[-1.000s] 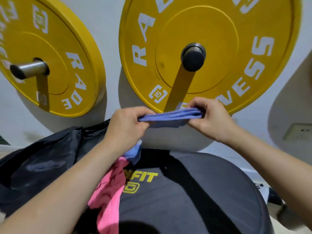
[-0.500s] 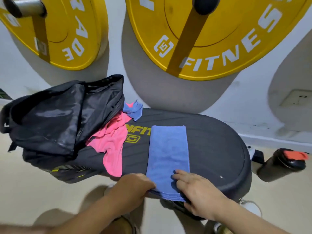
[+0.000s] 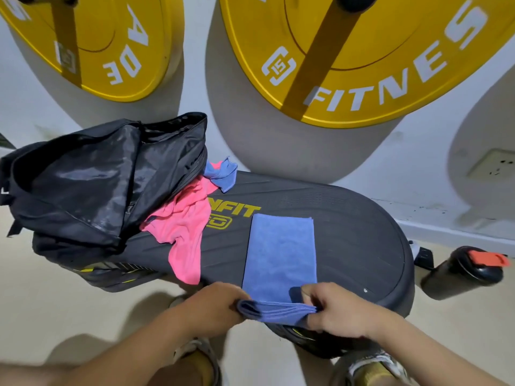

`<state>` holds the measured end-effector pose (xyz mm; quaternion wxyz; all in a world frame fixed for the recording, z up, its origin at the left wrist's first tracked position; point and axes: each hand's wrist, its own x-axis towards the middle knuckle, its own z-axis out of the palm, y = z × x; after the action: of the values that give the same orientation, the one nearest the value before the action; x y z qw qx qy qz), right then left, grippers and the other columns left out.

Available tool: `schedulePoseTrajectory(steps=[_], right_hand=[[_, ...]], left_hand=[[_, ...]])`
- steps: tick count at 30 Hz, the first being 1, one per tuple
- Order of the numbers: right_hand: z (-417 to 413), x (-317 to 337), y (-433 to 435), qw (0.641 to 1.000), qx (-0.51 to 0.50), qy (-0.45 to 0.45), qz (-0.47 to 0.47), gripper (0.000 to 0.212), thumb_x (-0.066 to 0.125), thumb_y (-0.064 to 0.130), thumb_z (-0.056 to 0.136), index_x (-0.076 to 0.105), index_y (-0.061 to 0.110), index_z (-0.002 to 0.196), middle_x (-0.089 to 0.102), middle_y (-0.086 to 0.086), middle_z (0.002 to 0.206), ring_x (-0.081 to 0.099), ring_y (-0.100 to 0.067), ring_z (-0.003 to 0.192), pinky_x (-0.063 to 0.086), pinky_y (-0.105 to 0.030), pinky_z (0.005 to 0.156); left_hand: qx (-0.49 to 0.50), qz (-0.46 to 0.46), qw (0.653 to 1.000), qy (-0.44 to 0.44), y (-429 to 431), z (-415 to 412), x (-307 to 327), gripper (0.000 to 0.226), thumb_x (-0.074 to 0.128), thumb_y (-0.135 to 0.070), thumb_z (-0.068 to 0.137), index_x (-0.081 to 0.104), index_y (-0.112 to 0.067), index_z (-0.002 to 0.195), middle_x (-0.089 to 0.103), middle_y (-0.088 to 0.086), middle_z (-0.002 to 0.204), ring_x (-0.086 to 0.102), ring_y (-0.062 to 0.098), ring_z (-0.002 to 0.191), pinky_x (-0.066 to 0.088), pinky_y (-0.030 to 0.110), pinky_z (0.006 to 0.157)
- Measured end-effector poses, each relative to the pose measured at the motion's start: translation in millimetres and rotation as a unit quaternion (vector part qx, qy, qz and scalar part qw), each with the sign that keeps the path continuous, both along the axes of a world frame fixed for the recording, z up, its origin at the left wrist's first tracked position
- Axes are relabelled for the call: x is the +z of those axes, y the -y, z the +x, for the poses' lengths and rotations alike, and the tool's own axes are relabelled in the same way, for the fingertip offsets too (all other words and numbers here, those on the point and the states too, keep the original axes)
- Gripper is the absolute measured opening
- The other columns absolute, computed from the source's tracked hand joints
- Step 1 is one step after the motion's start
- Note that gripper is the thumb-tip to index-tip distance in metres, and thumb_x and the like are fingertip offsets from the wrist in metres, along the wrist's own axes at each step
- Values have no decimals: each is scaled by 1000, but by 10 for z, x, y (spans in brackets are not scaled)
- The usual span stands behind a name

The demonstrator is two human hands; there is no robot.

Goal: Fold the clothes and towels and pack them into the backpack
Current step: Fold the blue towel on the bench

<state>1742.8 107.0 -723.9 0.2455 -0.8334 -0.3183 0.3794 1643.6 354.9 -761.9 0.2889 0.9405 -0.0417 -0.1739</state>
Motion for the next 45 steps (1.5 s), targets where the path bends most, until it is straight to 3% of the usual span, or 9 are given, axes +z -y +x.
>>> schedulePoseTrajectory(steps=[4,8,12,14,19,23,31,37,45], right_hand=[[176,14,-9,972,10,-225,-74,18,63,17,90,47,21,81,61,6,76,66,-8,68,53,-24,66],[417,118,-22,988,3,-154,1,22,66,15,88,50,20,74,51,16,56,48,-1,54,39,-17,57],[649,132,-155,931,-222,-222,184,14,62,8,91,55,12,79,58,-3,72,55,-12,67,48,-24,65],[714,28,-296,918,-320,-143,188,14,60,10,92,54,11,79,59,-7,73,53,-17,65,45,-30,65],[726,-292,-586,936,-331,110,54,11,46,22,97,46,18,87,58,1,76,53,-23,75,37,-32,63],[607,-468,-654,914,-351,203,22,14,36,29,99,40,20,90,63,-5,85,59,-34,84,36,-35,61],[632,-526,-649,919,-322,228,14,16,26,29,101,36,18,97,48,-6,108,57,-37,83,42,-40,67],[734,-548,-676,928,-279,243,-41,12,25,29,102,25,21,93,49,-5,105,59,-36,82,34,-36,60],[777,-520,-707,928,-277,240,-73,21,24,32,103,37,16,107,48,-5,109,60,-33,83,34,-35,61]], left_hand=[[49,-84,990,-101,16,-6,-24,27,50,-38,73,43,-12,70,37,-7,63,30,5,61,28,30,60],[111,-172,973,-105,-7,117,73,15,53,-35,69,57,-21,65,44,-14,62,37,2,61,31,24,60],[251,-256,932,-59,-44,505,193,33,61,-46,62,66,-14,70,55,-6,69,47,8,66,35,27,65],[331,-285,899,-22,22,720,193,38,60,-40,68,61,-2,68,53,-1,65,45,12,63,33,29,64],[403,-131,903,65,271,992,-60,44,55,-35,91,32,-14,60,32,-3,53,34,26,58,23,36,56],[439,-15,895,78,403,1002,-152,35,45,-41,95,42,-16,70,59,9,77,56,36,85,33,36,63],[381,176,903,87,506,1082,-208,36,28,-45,100,47,-15,96,67,11,98,61,35,94,39,36,68],[378,179,902,101,525,1078,-246,36,29,-43,100,50,-14,97,68,10,95,63,34,89,36,35,64],[374,152,910,90,473,1174,-169,25,36,-36,99,32,-22,119,68,7,102,63,35,93,37,36,65]])
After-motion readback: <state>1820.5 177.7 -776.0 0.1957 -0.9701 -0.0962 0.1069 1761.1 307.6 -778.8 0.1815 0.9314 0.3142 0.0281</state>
